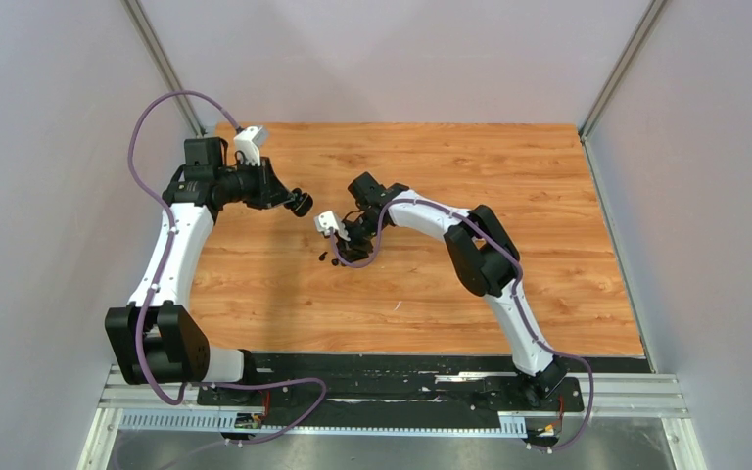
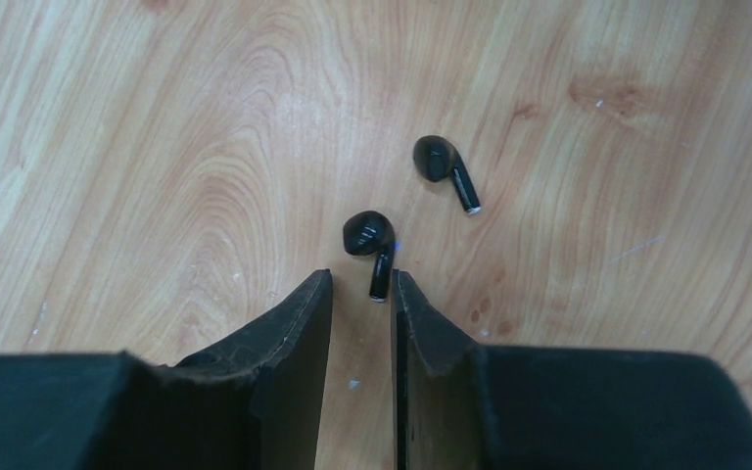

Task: Insert the wireless bluetooth earbuds into the charging case
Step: Adjust the left earbud at the center of the board, then move the left earbud to the center of the board.

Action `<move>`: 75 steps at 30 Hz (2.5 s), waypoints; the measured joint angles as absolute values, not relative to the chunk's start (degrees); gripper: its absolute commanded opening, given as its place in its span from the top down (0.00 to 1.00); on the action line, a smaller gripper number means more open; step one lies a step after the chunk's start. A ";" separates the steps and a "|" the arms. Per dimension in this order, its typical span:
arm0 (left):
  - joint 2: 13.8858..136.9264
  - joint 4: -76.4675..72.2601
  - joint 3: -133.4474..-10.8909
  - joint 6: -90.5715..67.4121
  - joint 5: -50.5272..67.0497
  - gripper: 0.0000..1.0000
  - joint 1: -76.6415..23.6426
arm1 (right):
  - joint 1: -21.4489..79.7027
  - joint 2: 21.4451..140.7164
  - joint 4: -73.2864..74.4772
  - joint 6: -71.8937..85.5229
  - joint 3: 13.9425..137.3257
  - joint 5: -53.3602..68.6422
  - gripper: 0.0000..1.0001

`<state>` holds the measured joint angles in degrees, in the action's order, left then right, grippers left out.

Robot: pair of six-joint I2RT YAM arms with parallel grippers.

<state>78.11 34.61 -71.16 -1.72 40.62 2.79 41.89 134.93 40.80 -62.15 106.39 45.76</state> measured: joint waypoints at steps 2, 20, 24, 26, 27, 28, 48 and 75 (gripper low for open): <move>78.11 34.41 -71.16 -1.72 40.73 1.00 2.79 | 42.26 134.30 40.47 -61.91 105.34 45.47 0.73; 78.08 33.30 -68.60 -2.39 41.95 1.00 2.79 | 45.82 129.49 41.47 -57.21 98.83 43.90 0.75; 77.49 33.93 -68.60 -1.72 41.91 1.00 2.79 | 44.47 127.33 42.78 -56.03 97.84 44.01 0.74; 76.99 34.09 -68.60 -1.41 41.91 1.00 2.79 | 43.57 126.45 42.54 -55.02 97.97 44.10 0.73; 76.77 34.09 -68.60 -1.34 41.91 1.00 2.79 | 43.33 126.32 42.50 -54.57 98.15 44.14 0.73; 76.60 34.09 -68.60 -1.32 41.91 1.00 2.79 | 43.03 126.34 42.39 -53.91 98.61 44.14 0.71; 76.40 34.09 -68.60 -1.91 39.29 1.00 3.14 | 42.72 130.45 37.98 -45.58 105.93 43.42 0.66; 76.60 36.32 -70.04 -2.48 30.33 1.00 6.20 | 44.62 135.06 29.39 -49.10 107.00 45.04 0.63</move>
